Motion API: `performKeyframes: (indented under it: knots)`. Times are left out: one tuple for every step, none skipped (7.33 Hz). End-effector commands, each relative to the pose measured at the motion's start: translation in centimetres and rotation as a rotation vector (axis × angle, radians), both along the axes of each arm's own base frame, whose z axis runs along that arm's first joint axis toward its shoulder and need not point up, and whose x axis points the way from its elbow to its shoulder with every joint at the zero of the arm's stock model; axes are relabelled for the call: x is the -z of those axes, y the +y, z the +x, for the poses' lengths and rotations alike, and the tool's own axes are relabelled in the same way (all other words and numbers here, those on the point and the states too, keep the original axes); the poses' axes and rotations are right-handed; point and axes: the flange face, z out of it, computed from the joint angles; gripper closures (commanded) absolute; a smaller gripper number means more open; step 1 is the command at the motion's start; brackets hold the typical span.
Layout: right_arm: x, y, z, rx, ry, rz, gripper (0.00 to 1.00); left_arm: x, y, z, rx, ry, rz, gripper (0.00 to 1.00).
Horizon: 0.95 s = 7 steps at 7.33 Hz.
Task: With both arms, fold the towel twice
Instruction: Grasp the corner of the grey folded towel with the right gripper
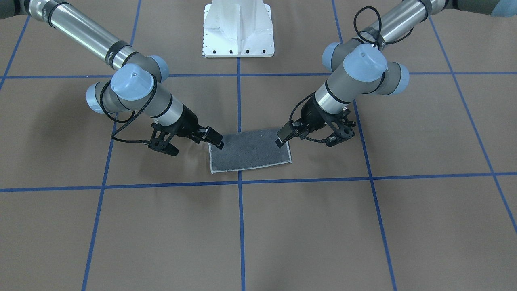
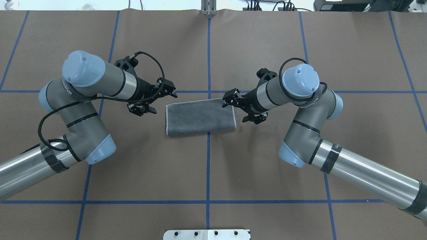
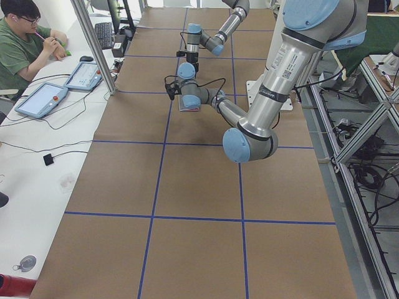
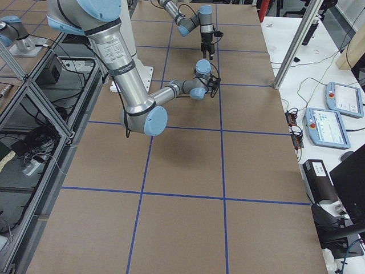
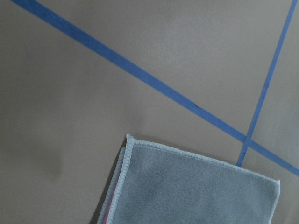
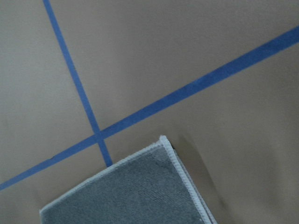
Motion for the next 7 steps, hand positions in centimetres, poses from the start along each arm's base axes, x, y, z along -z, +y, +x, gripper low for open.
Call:
performKeyframes:
  knots:
    - [-0.3, 1.4, -1.5, 0.028, 0.030, -0.020, 0.05, 0.5, -0.8, -0.7, 0.002, -0.008, -0.006, 0.01]
    - [-0.4, 1.4, -1.5, 0.029, 0.035, -0.025, 0.24, 0.5, -0.8, -0.7, 0.002, -0.008, -0.006, 0.01]
    - [-0.1, 1.5, -1.3, 0.030, 0.030, -0.023, 0.51, 0.4, -0.8, -0.7, 0.002, -0.009, -0.007, 0.01]
    - [0.0, 1.2, -0.9, 0.028, 0.025, -0.020, 0.80, 0.3, -0.8, -0.7, 0.002, -0.010, -0.008, 0.01]
    - [0.3, 1.1, -0.7, 0.025, 0.018, -0.016, 1.00, 0.2, -0.8, -0.7, 0.002, -0.011, -0.009, 0.01]
    - [0.5, 1.1, 0.2, 0.022, 0.010, -0.012, 1.00, 0.1, -0.9, -0.8, 0.004, -0.012, -0.010, 0.01]
    - [0.5, 0.0, 1.6, 0.029, -0.001, -0.021, 1.00, 0.2, -1.1, -1.0, 0.008, -0.011, -0.007, 0.01]
